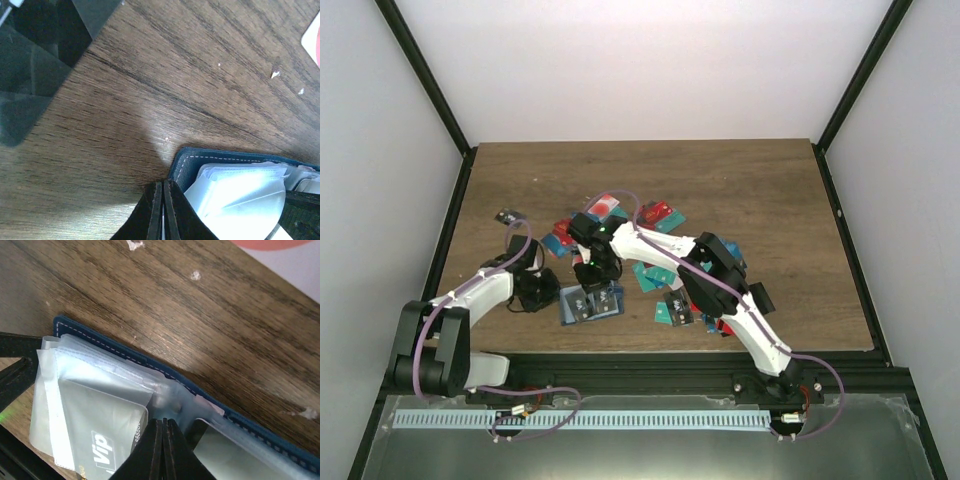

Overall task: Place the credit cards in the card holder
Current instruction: Insert the credit card into the card holder.

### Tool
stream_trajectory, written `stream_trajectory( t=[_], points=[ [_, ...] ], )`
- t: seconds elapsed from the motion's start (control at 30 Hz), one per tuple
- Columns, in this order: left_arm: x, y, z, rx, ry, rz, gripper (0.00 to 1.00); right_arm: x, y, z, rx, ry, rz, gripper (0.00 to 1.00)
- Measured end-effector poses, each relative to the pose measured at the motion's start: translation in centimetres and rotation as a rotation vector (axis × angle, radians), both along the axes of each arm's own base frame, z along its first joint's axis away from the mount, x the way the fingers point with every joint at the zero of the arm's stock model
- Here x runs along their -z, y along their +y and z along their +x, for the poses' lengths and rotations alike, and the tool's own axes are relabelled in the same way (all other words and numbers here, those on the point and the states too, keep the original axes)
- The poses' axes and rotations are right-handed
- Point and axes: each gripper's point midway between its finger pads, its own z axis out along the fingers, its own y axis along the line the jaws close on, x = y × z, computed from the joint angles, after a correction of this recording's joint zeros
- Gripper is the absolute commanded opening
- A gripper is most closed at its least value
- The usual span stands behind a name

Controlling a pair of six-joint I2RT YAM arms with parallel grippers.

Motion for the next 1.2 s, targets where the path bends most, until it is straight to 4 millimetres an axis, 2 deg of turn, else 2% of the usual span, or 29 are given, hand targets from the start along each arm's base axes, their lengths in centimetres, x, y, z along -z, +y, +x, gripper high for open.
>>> stream_trajectory(
  t=[0.13, 0.23, 0.37, 0.53, 0.63, 0.87, 1.0, 1.2],
  points=[
    [-0.1, 0.0, -0.1, 0.003, -0.001, 0.001, 0.06, 0.1, -0.5, 0.0, 0.01, -0.003, -0.015, 0.03],
    [-0.1, -0.1, -0.2, 0.009, 0.005, 0.004, 0.06, -0.2, -2.0, -0.1, 0.023, -0.003, -0.031, 0.04],
    [-0.6, 0.2, -0.3, 0.015, 0.022, 0.027, 0.06, -1.7, -4.0, -0.9, 0.02, -0.011, -0.025, 0.05],
    [-2.5, 0.2, 2.7, 0.047, -0.032, 0.056, 0.07, -3.2, -5.9, -3.0, 0.007, 0.005, 0.012, 0.04],
    [-2.7, 0.1, 4.0, 0.075, -0.042, 0.072, 0.07, -2.8, -6.8, -4.7, -0.011, 0.028, 0.011, 0.04],
    [-1.2, 0.0, 5.6, 0.15, 0.0, 0.098, 0.08, -1.1, -6.0, -7.5, -0.076, 0.05, 0.006, 0.04],
    [-0.2, -0.1, 5.2, 0.18, 0.032, 0.099, 0.08, -0.1, -5.6, -7.8, -0.091, 0.055, -0.003, 0.03],
    [-0.1, -0.4, 5.2, 0.197, 0.024, 0.078, 0.08, 1.2, -5.0, -7.7, -0.102, 0.063, -0.02, 0.01]
  ],
)
